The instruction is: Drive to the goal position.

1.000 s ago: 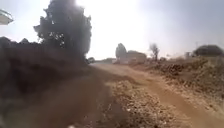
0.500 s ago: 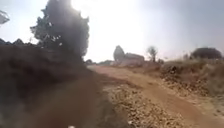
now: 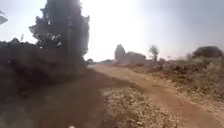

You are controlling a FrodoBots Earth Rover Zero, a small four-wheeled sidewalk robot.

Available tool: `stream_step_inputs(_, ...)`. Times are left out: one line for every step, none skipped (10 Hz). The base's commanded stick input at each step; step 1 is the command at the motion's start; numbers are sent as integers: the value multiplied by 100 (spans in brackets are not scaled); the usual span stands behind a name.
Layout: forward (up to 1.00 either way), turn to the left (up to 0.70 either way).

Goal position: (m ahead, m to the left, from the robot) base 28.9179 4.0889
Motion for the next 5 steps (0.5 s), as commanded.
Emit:
stream_step_inputs(70,0)
stream_step_inputs(70,0)
stream_step_inputs(70,0)
stream_step_inputs(70,0)
stream_step_inputs(70,0)
